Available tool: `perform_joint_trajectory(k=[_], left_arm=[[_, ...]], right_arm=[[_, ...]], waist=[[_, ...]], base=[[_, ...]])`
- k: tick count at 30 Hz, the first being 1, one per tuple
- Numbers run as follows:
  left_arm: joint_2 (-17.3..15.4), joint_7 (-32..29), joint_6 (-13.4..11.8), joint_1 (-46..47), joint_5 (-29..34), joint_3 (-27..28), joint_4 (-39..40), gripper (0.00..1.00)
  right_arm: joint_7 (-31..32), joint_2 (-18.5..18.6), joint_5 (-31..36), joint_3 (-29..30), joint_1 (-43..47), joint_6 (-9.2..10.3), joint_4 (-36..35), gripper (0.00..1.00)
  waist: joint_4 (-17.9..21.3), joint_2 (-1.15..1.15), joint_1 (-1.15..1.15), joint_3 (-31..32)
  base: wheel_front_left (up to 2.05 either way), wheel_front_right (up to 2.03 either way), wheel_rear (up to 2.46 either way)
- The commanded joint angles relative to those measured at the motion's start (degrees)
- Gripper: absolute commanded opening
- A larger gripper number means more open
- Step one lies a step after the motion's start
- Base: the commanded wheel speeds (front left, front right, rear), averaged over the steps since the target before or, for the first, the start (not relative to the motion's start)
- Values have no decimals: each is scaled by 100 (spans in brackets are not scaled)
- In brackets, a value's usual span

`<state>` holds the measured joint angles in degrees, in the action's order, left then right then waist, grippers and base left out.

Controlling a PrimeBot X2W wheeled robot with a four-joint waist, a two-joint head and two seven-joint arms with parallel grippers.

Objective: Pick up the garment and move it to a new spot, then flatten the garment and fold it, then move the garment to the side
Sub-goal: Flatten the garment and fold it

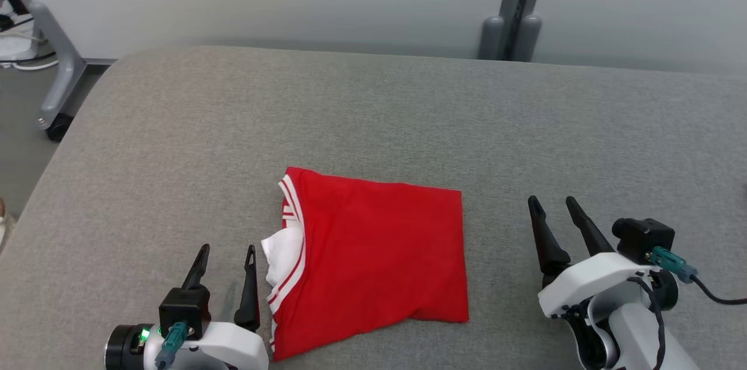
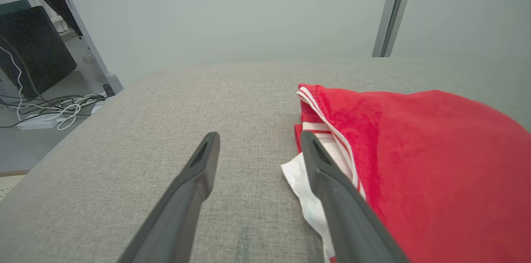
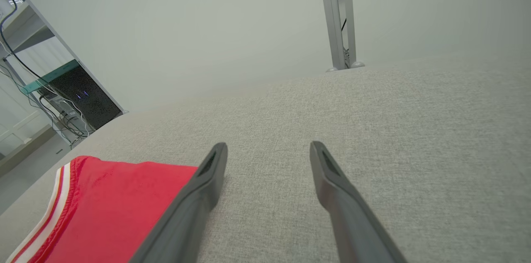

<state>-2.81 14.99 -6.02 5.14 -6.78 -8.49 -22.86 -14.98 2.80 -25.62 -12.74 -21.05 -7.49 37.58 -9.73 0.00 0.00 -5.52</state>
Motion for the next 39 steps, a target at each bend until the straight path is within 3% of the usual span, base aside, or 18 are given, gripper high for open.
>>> perform_joint_trajectory(k=[1, 17, 39], left_arm=[[-21, 26, 33, 37, 33, 50, 23, 100], [-25, 26, 78, -189, 133, 413, -38, 100], [-24, 26, 124, -622, 235, 822, -26, 100]], right_arm=[[-27, 32, 79, 136, 114, 0, -49, 100], [-28, 31, 1060, 913, 837, 0, -669, 100], [-28, 31, 1166, 804, 1539, 0, -1164, 100]], waist=[[230, 0, 0, 38], [963, 0, 0, 380], [1054, 0, 0, 779]], base=[[0, 0, 0], [0, 0, 0], [0, 0, 0]])
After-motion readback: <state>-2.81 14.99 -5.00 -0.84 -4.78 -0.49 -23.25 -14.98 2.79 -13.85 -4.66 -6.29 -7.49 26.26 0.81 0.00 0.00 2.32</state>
